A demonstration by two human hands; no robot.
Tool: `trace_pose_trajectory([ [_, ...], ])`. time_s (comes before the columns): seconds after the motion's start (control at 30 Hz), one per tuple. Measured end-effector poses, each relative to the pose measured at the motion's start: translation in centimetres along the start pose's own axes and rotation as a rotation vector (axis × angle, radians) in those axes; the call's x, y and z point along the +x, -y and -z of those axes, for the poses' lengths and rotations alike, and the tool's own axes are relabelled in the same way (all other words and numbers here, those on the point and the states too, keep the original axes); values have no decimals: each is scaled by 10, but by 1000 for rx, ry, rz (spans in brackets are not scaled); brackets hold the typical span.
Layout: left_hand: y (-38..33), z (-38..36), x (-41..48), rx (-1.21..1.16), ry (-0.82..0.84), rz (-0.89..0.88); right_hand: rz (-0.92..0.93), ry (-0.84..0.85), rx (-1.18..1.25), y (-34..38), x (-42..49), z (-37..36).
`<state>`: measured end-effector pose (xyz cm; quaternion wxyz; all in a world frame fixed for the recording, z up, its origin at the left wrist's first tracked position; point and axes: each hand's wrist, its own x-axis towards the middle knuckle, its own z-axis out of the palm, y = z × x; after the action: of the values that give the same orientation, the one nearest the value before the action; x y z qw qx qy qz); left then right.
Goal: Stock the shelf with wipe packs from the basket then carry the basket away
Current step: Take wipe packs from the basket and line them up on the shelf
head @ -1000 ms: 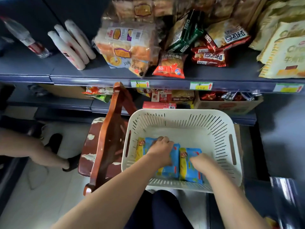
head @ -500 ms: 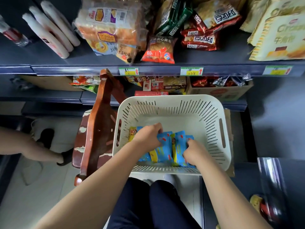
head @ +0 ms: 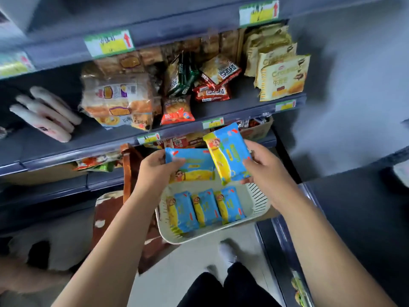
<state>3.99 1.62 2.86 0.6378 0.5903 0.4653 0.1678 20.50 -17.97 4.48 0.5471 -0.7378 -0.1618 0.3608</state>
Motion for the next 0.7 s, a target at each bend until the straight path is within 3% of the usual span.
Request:
trace_pose_trajectory([
  [0.2, -56, -6, -17, -9, 235, -110, 77, -232, 163, 52, -66, 6],
  [0.47, -127, -70, -88, -60, 614, -278, 254, -552, 293, 97, -182, 52],
  [0.7, -166, -157, -188, -95, 919, -471, 418, -987, 240, 108, -303, 108],
])
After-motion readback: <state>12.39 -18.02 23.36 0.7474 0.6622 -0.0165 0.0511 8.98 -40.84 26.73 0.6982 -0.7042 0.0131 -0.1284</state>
